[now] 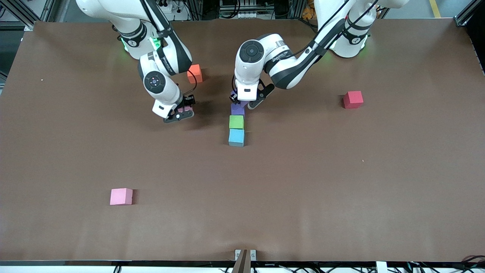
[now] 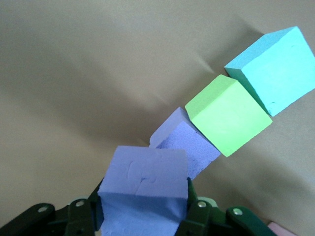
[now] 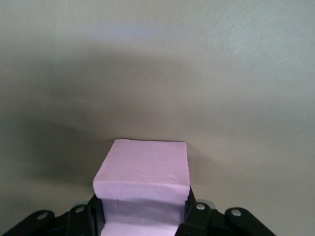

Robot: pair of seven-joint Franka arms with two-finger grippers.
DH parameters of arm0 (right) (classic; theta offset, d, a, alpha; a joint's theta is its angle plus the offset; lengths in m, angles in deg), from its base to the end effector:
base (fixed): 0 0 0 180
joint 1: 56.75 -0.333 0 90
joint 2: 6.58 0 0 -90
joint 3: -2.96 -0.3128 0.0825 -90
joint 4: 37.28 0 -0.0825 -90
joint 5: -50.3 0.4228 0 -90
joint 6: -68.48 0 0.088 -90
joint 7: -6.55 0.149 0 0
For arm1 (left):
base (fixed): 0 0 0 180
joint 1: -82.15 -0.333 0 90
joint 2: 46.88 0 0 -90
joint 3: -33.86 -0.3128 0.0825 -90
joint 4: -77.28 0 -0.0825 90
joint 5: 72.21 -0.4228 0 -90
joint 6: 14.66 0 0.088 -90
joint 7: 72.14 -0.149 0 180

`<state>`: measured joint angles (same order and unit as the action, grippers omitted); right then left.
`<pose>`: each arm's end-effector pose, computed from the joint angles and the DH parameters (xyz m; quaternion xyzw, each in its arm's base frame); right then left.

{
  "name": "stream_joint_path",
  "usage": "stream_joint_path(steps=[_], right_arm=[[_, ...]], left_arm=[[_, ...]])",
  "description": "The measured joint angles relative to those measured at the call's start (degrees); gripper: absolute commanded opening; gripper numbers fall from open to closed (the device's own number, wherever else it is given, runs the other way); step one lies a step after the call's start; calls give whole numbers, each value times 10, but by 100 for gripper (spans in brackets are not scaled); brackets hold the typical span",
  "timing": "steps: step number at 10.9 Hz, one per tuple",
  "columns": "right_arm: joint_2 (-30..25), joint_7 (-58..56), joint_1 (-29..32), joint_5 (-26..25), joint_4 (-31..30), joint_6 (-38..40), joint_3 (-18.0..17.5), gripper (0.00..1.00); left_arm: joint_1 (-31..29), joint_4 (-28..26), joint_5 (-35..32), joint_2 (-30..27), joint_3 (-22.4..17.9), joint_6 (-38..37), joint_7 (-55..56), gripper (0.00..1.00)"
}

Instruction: Arrange blocks into number 1

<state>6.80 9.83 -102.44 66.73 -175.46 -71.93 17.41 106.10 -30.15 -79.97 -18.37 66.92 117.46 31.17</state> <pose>0.4165 0.2514 0.1264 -0.9868 -0.1246 0.1006 0.0227 0.3730 -0.5490 0.2165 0.9226 0.3770 -0.0780 0.0238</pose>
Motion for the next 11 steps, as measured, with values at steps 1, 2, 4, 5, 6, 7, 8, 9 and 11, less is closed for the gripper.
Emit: stream_joint_path(steps=[1, 2, 4, 5, 6, 7, 8, 9, 11], right_arm=[[-4, 0, 11, 0, 9, -6, 2, 60], [-11, 0, 22, 0, 25, -8, 4, 60], [-19, 0, 41, 0, 71, -8, 6, 60], [-19, 0, 48, 0, 98, -7, 6, 60], [-19, 3, 51, 0, 120, -7, 6, 60], [-18, 16, 52, 0, 137, -7, 6, 60], [-13, 38, 52, 0, 154, -7, 6, 60], [-3, 59, 52, 0, 173, -9, 6, 60], [28, 86, 56, 0, 220, -13, 6, 59]], left_arm=[[3, 0, -1, 0, 1, 0, -7, 13], [5, 0, -2, 0, 3, 0, -19, 13], [8, 1, -4, 0, 12, -15, -73, 14], [11, 1, -5, 0, 19, -28, -104, 15], [19, 1, -16, 0, 23, -39, -128, 14], [32, 1, -37, 0, 24, -48, -140, 15], [44, 1, -54, 0, 25, -53, -151, 15], [54, 1, -62, 0, 26, -55, -180, 15], [62, 1, -69, 0, 26, -72, -263, 14]])
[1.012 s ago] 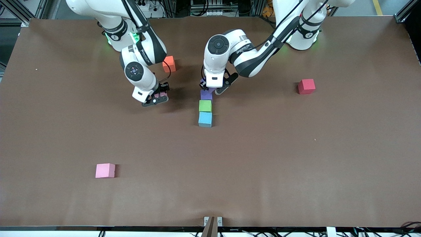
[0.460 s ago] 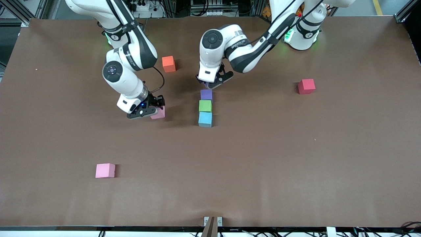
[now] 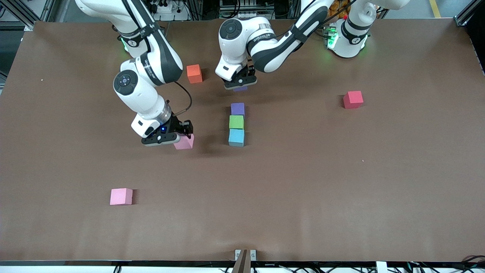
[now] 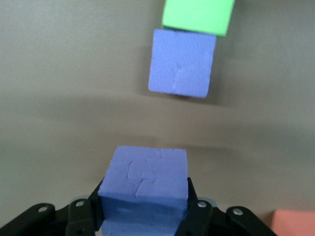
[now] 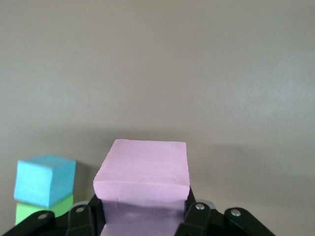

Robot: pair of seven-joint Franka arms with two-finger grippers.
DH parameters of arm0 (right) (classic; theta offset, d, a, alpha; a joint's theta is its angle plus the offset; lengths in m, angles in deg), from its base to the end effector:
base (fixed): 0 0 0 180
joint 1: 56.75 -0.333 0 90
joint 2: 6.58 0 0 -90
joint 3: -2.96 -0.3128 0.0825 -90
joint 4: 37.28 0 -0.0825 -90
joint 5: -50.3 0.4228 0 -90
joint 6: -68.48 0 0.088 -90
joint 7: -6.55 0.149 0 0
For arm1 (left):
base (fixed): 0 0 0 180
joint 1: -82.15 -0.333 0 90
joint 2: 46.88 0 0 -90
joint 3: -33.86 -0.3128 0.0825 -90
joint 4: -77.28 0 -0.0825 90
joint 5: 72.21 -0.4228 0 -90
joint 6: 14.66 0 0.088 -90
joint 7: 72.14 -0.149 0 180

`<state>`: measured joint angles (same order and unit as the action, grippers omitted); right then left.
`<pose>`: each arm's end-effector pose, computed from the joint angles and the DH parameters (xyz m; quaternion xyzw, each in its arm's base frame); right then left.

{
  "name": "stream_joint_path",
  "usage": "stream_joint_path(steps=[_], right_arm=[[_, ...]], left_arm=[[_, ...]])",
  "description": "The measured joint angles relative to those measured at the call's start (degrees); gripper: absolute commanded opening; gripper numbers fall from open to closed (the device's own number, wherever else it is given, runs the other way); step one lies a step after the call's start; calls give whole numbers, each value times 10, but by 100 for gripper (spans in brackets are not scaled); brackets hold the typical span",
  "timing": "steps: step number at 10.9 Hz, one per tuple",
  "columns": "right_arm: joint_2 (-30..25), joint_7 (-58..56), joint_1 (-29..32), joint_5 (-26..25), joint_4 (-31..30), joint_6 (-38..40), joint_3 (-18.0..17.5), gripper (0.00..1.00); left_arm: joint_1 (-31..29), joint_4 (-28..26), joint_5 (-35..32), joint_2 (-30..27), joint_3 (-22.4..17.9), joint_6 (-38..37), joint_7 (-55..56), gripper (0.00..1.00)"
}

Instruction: Arrange blocks into number 1

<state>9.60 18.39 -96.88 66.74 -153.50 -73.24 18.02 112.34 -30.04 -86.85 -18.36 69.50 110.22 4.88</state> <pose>0.5823 0.2809 0.2598 -0.9940 -0.0185 -0.0640 0.0873 0.2859 -0.5809 0.2134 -0.9974 -0.0419 0.0521 0.0262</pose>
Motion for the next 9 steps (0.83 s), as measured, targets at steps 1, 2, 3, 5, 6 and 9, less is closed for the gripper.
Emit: stream_joint_path(steps=[1, 2, 3, 5, 6, 9], right_arm=[[20, 8, 4, 0, 27, -1, 0, 59], [43, 14, 7, 0, 55, -1, 0, 59], [67, 15, 10, 0, 83, -1, 0, 59], [105, 16, 14, 0, 133, 0, 0, 59], [116, 16, 17, 0, 150, 6, 1, 58], [139, 16, 21, 0, 196, 67, 1, 58]], left_arm=[[1, 0, -10, 0, 0, -9, -37, 14], [1, 0, -21, 0, 0, -15, -70, 14], [1, 1, -23, 0, -1, -17, -99, 14], [1, 12, -23, 2, -1, -17, -123, 14], [1, 23, -23, 5, -2, -17, -124, 14], [2, 48, -23, 31, -2, -20, -125, 11]])
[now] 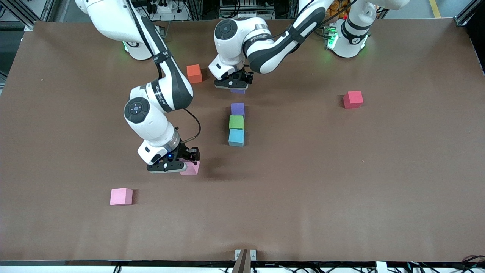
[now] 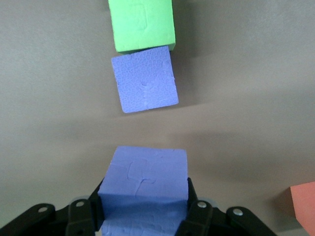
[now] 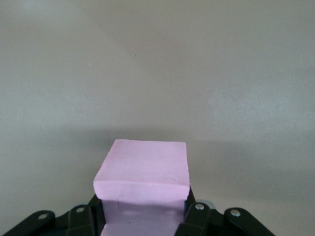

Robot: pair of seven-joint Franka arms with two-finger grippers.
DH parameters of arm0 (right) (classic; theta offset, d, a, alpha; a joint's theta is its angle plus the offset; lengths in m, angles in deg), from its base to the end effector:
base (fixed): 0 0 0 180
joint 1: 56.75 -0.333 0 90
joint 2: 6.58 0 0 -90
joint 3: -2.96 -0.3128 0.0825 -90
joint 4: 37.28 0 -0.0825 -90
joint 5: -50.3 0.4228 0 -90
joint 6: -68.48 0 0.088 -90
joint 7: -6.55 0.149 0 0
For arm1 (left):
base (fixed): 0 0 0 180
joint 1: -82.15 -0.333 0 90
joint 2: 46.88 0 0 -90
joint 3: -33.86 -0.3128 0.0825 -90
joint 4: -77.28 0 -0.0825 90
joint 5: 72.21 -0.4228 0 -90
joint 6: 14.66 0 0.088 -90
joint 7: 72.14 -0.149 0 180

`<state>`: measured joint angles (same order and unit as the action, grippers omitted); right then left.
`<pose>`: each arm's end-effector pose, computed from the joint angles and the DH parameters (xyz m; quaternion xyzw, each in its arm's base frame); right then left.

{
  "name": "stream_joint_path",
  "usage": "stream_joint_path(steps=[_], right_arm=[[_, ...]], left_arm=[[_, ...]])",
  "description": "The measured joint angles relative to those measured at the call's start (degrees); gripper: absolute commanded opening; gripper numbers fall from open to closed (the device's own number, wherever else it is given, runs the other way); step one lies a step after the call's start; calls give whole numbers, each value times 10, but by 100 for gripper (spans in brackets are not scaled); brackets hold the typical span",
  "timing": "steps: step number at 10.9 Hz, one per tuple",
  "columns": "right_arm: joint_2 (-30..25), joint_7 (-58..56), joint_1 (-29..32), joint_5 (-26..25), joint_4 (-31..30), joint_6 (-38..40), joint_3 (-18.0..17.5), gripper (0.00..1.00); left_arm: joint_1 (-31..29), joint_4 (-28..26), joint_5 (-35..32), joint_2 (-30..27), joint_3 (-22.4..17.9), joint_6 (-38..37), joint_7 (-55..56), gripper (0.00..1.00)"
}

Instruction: Arrange blocks into number 1

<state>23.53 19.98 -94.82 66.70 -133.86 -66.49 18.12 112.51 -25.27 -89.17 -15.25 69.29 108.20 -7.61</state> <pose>0.6593 0.3076 0.2525 -0.9954 -0.0123 -0.0659 0.0690 0.3055 -0.5930 0.2157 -0.9962 0.0684 0.0488 0.0208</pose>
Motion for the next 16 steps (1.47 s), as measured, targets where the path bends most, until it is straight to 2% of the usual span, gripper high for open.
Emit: stream_joint_path(steps=[7, 10, 16], right_arm=[[19, 1, 10, 0, 26, 21, 0, 57], [20, 1, 9, 0, 26, 21, -1, 57], [24, 2, 7, 3, 26, 22, -3, 57]], left_arm=[[-13, 25, 4, 30, -9, -34, 55, 10], [-6, 49, 5, 54, -8, -46, 76, 11], [12, 52, 5, 76, -7, -48, 97, 11]])
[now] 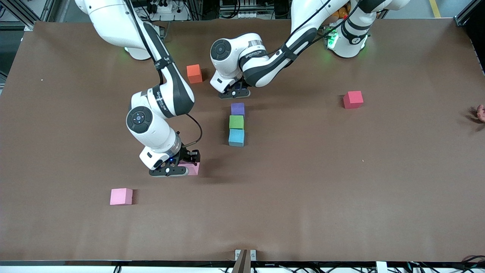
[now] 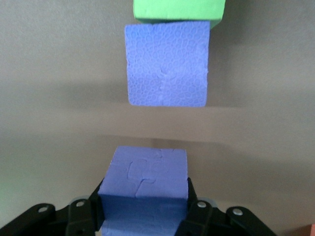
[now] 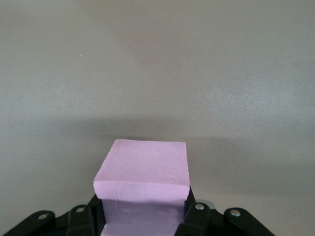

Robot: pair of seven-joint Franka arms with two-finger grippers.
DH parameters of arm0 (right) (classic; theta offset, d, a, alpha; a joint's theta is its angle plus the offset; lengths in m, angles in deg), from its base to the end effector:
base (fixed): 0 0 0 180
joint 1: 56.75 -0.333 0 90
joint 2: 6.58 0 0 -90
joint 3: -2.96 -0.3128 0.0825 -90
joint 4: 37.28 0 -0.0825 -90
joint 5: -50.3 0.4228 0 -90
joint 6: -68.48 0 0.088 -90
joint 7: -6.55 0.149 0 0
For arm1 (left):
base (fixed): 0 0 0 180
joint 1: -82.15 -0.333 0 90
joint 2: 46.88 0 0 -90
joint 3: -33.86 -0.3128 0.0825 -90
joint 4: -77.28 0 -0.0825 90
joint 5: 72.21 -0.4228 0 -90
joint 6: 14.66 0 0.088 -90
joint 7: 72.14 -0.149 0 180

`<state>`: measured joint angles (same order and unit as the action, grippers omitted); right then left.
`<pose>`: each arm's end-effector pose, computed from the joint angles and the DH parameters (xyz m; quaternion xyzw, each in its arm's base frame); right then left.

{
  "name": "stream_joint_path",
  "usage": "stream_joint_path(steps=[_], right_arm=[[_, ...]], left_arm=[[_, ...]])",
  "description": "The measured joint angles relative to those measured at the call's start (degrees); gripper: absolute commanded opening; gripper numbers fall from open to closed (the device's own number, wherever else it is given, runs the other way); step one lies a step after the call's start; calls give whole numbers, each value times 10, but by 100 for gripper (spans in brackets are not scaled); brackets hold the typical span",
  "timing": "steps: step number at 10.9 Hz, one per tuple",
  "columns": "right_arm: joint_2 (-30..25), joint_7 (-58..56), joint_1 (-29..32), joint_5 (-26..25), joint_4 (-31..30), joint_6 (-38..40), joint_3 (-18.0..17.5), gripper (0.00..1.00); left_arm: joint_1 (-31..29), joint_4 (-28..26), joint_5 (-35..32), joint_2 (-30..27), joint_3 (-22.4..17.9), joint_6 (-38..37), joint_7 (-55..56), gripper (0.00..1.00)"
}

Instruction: Arrange blocks into number 1

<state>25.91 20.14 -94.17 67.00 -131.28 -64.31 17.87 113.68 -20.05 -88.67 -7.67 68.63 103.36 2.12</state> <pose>0.6651 0.3085 0.2408 -0.9967 -0.0098 -0.0500 0.0638 0.3061 -0.5966 0.1703 -0.9930 -0.0245 0.0970 0.0636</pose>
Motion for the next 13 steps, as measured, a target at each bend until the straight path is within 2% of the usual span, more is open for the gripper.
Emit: stream_joint_path(steps=[5, 9, 13], right_arm=[[5, 5, -3, 5, 5, -1, -2, 57], [11, 5, -3, 5, 10, -4, 1, 57], [12, 5, -3, 5, 13, -6, 2, 57]], left_arm=[[1, 18, 0, 16, -7, 0, 0, 11], [45, 52, 0, 31, -62, 0, 0, 11], [56, 72, 0, 45, -73, 0, 0, 11]])
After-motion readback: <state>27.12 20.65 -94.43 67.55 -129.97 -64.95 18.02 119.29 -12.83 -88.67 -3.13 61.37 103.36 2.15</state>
